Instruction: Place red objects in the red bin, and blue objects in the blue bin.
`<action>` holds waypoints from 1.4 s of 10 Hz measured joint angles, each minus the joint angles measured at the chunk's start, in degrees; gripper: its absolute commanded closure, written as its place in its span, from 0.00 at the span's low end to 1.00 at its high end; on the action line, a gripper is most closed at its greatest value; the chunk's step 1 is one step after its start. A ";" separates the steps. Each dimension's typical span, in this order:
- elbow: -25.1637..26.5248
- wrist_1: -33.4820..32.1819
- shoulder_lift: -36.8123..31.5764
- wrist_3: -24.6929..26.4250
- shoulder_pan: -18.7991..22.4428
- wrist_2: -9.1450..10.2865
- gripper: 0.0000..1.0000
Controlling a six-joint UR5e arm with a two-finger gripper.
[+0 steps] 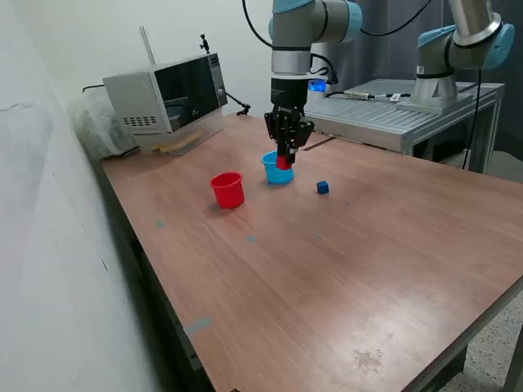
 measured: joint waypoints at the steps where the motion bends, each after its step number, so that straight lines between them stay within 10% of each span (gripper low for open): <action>1: -1.23 0.30 0.99 0.00 -1.26 -0.31 1.00; 14: -6.77 0.79 7.68 1.01 -11.80 -7.14 1.00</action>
